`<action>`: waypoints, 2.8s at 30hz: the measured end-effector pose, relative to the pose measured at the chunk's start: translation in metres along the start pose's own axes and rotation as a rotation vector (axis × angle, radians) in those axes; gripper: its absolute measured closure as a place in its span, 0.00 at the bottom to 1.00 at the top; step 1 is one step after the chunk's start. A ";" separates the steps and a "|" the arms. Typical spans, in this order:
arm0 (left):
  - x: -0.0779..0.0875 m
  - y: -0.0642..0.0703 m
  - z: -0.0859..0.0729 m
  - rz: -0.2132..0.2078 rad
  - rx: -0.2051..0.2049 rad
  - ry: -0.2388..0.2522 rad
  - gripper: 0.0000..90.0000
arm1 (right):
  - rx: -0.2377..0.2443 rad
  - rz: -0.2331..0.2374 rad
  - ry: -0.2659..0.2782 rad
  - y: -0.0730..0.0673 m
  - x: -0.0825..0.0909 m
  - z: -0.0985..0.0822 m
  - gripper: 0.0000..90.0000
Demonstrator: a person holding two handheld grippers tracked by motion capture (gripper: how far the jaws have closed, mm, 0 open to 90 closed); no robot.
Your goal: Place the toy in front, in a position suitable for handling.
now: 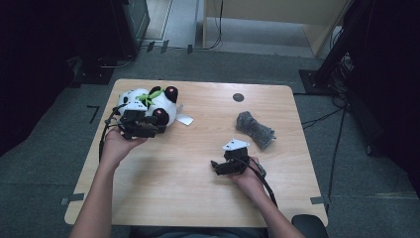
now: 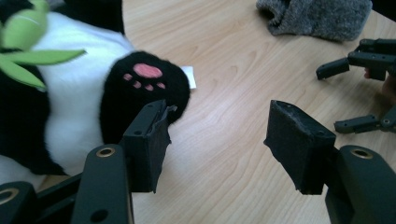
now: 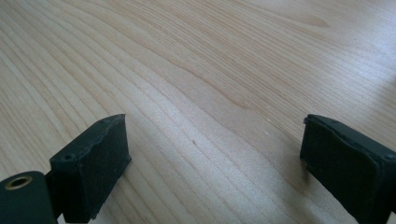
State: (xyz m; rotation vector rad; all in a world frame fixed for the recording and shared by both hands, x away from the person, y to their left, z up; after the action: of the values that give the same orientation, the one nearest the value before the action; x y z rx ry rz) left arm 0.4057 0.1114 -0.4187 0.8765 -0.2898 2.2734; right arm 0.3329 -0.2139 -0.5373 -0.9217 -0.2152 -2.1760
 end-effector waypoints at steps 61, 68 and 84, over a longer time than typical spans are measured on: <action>-0.007 -0.103 0.002 0.175 0.168 0.016 0.80 | 0.002 0.004 0.000 -0.003 0.000 0.000 0.09; -0.007 -0.100 0.003 0.169 0.185 0.039 0.88 | 0.002 0.005 0.000 -0.003 0.000 0.000 0.09; 0.015 -0.082 0.032 0.106 0.195 0.125 0.92 | 0.003 0.004 0.000 -0.003 0.000 0.000 0.09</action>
State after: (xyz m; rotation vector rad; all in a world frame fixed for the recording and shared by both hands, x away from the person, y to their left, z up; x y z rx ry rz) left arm 0.4681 0.1667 -0.3882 0.8283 -0.0599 2.4742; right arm 0.3312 -0.2119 -0.5373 -0.9200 -0.2160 -2.1711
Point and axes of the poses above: each handheld gripper's, and its own axes: x roughly backward along the jaws, z roughly out of its top, y roughly to its right, the point moved 2 cm from there along -x, roughly forward along the jaws, and after that the axes turned 9 degrees about z, right-handed, at the moved point
